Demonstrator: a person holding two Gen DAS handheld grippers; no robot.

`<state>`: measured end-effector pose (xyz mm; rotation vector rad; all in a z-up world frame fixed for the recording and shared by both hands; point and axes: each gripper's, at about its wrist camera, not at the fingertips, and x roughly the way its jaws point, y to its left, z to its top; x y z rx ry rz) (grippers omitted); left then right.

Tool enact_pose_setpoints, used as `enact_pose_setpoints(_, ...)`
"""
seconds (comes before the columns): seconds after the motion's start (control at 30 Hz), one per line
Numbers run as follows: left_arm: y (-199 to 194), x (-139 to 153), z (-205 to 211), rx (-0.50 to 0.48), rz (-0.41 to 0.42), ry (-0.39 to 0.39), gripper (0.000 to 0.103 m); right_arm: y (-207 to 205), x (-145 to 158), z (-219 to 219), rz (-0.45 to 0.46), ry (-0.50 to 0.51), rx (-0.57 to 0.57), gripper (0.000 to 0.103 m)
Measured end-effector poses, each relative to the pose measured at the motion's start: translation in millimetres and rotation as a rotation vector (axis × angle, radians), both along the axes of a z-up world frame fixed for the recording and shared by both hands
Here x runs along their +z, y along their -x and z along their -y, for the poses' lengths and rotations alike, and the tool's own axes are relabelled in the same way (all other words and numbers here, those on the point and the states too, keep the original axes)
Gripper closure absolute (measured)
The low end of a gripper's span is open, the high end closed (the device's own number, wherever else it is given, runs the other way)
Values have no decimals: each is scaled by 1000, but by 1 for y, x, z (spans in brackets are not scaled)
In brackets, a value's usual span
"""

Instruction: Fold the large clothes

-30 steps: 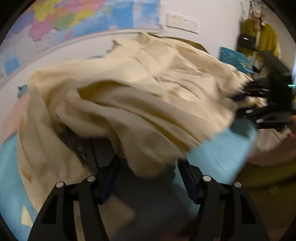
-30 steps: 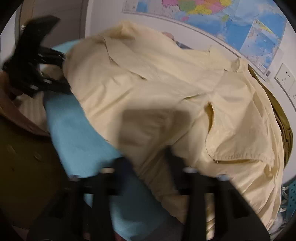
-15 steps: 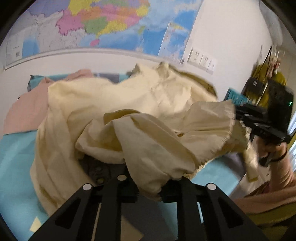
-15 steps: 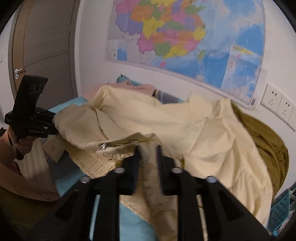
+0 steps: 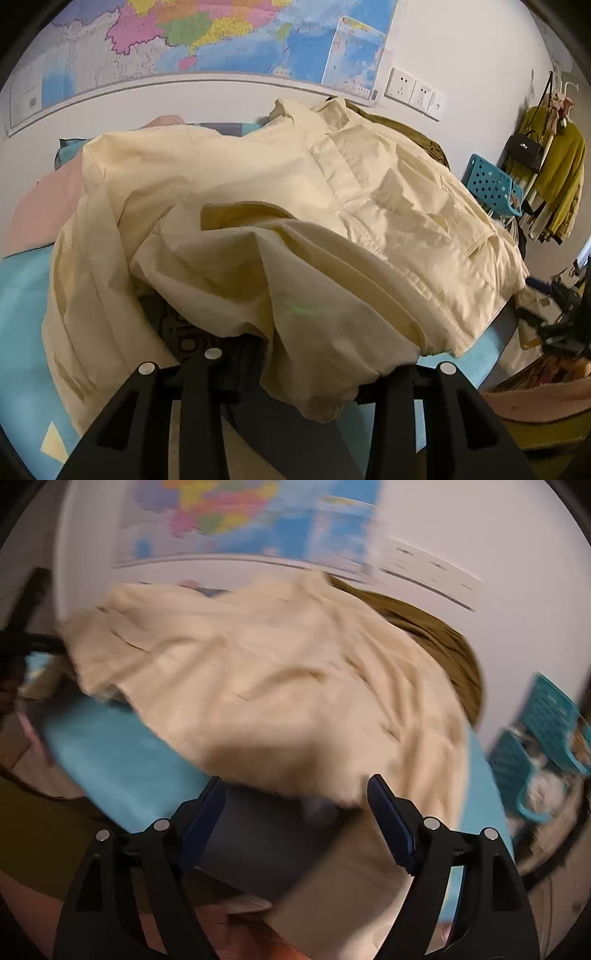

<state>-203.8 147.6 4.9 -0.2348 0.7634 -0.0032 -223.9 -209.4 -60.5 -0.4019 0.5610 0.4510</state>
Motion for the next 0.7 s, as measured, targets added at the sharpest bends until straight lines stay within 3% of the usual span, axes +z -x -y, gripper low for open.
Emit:
enact_pose_setpoints(0.2,3,-2,-7,22,-12,6,65,-15,-24,-6,94,72,-42,25)
enact_pose_setpoints(0.3,4,-8,-5,19,-24,-8,63,-33,-20,-11,121,46,-48,47)
enact_pose_setpoints(0.33,3,-11,-3,12,-28,-13,61,-40,-16,-10,104,6,-33,52)
enact_pose_setpoints(0.37,2,-14,-1,16,-37,-24,58,-47,-9,-7,76,-44,-14,72)
enact_pose_setpoints(0.4,1,-16,0,23,-46,-35,58,-55,2,1,14,-158,12,89)
enact_pose_setpoints(0.43,0,-16,-1,19,-55,-28,64,-62,15,12,-52,-286,41,90)
enact_pose_setpoints(0.47,-1,-13,-4,12,-54,7,90,-65,29,24,-93,-393,68,95)
enact_pose_setpoints(0.57,6,16,-35,49,-16,183,95,-62,72,62,-175,-598,118,97)
enact_pose_setpoints(0.7,24,56,-65,50,-1,306,97,-45,104,94,-229,-658,172,97)
